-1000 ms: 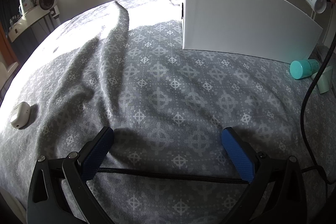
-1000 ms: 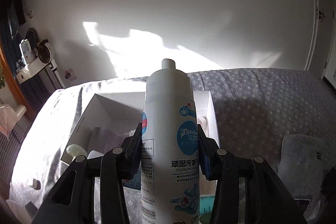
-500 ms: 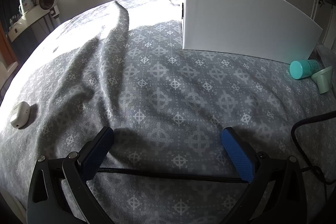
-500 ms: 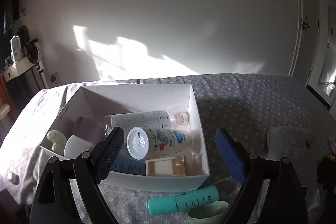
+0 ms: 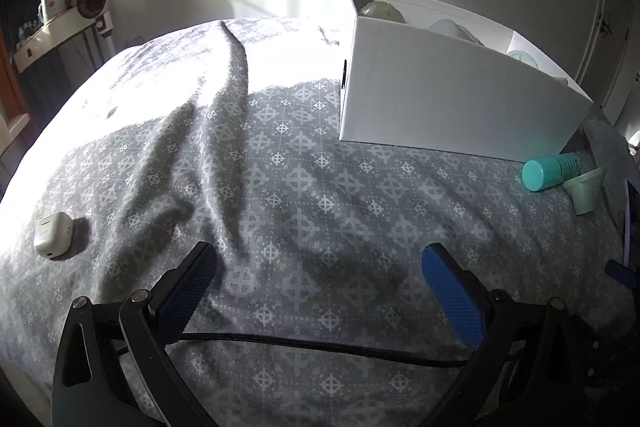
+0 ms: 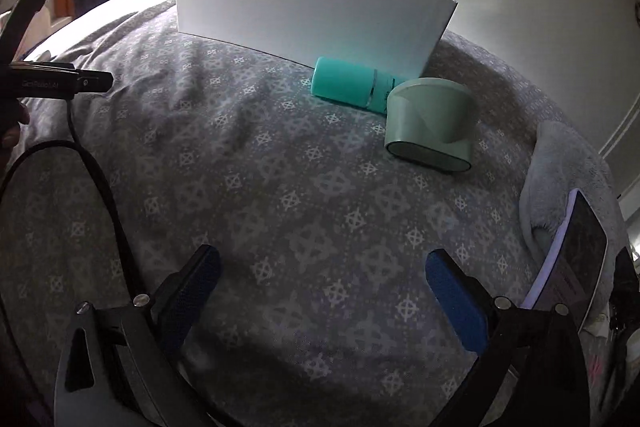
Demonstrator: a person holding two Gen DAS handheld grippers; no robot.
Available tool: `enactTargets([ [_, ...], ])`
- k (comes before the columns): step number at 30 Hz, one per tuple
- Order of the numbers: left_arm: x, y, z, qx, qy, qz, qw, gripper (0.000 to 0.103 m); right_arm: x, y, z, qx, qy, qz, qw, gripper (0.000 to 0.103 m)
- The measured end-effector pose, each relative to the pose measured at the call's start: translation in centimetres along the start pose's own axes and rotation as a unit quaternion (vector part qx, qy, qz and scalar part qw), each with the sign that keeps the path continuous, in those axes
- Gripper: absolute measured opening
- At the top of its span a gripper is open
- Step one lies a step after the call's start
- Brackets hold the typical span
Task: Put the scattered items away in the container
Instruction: 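Grasp the mint-green cup by its rim with the left gripper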
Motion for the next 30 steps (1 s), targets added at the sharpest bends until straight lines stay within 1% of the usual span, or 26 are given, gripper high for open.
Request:
enactTargets([
  [1,-0.8,-0.9,0.8,0.013,-0.013,-0.014,0.9997,0.103,0.1,-0.3,-0.4,0.019,-0.006,0.003,1.000,0.103],
  [3,-1.8,-3.6,2.2,0.049,-0.025,-0.058,0.9968,0.103,0.0,-0.7,-0.6,0.036,-0.006,0.014,0.999,0.103],
  [5,-2.7,-7.3,3.5,0.100,-0.040,-0.112,0.9879,0.103,0.0,-1.0,-0.6,0.039,-0.006,0.019,0.999,0.103],
  [6,-3.3,-9.5,4.0,0.132,-0.052,-0.139,0.9800,0.103,-0.1,-1.0,-0.7,0.038,-0.007,0.018,0.999,0.103],
  [7,-3.7,-11.7,4.4,0.166,-0.064,-0.164,0.9703,0.103,-0.2,-1.0,-0.7,0.038,-0.008,0.017,0.999,0.103],
  [9,-3.8,-15.8,4.8,0.235,-0.079,-0.199,0.9481,0.103,-0.3,-1.1,-0.7,0.039,-0.009,0.018,0.999,0.103],
  [10,-3.5,-17.9,4.8,0.271,-0.081,-0.216,0.9346,0.103,-0.2,-1.1,-0.7,0.040,-0.009,0.020,0.999,0.103],
  [11,-2.9,-19.9,4.6,0.305,-0.076,-0.233,0.9202,0.103,-0.2,-1.1,-0.6,0.040,-0.009,0.021,0.999,0.103],
  [13,-1.2,-23.2,4.1,0.360,-0.056,-0.250,0.8971,0.101,-0.2,-1.1,-0.6,0.041,-0.009,0.021,0.999,0.103],
  [15,0.6,-25.7,3.5,0.403,-0.032,-0.257,0.8779,0.091,-0.1,-1.0,-0.6,0.040,-0.009,0.020,0.999,0.103],
  [17,2.1,-27.4,2.8,0.432,-0.007,-0.271,0.8600,0.085,-0.2,-1.0,-0.6,0.040,-0.009,0.020,0.999,0.103],
  [18,2.7,-28.0,2.4,0.443,0.002,-0.275,0.8534,0.080,-0.2,-1.0,-0.6,0.040,-0.009,0.020,0.999,0.103],
  [20,2.6,-28.9,2.0,0.461,-0.021,-0.269,0.8455,0.079,-0.2,-0.9,-0.6,0.040,-0.009,0.020,0.999,0.103],
  [21,2.5,-29.3,1.9,0.466,-0.023,-0.269,0.8424,0.074,-0.1,-0.9,-0.7,0.040,-0.010,0.020,0.999,0.103],
  [22,2.4,-29.7,2.0,0.469,-0.027,-0.270,0.8408,0.067,-0.1,-0.9,-0.6,0.040,-0.009,0.020,0.999,0.103],
  [23,2.4,-30.0,2.2,0.469,-0.023,-0.277,0.8382,0.050,-0.1,-0.9,-0.7,0.040,-0.009,0.020,0.999,0.103],
  [24,2.4,-30.3,2.2,0.469,-0.010,-0.280,0.8375,0.044,-0.2,-0.9,-0.7,0.040,-0.009,0.020,0.999,0.103],
  [25,2.6,-30.5,2.2,0.471,-0.008,-0.279,0.8366,0.043,-0.2,-0.9,-0.6,0.040,-0.009,0.020,0.999,0.103],
  [27,2.3,-30.7,1.7,0.482,-0.013,-0.279,0.8303,0.038,-0.1,-0.9,-0.7,0.040,-0.009,0.020,0.999,0.103],
  [29,1.9,-30.6,1.8,0.477,-0.017,-0.283,0.8318,0.037,-0.1,-0.9,-0.6,0.040,-0.009,0.020,0.999,0.103],
  [30,1.4,-30.2,2.0,0.467,-0.019,-0.291,0.8345,0.037,-0.1,-0.9,-0.7,0.040,-0.009,0.020,0.999,0.103],
])
Point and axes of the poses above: each gripper's, at about its wrist camera, not at the fingertips, and x roughly the way its jaws point, y to its left, z to its top, the point moved 1 cm from there along x, roughly the way its jaws point, and after that the axes turned 6 degrees about z, right-handed, at the moved point
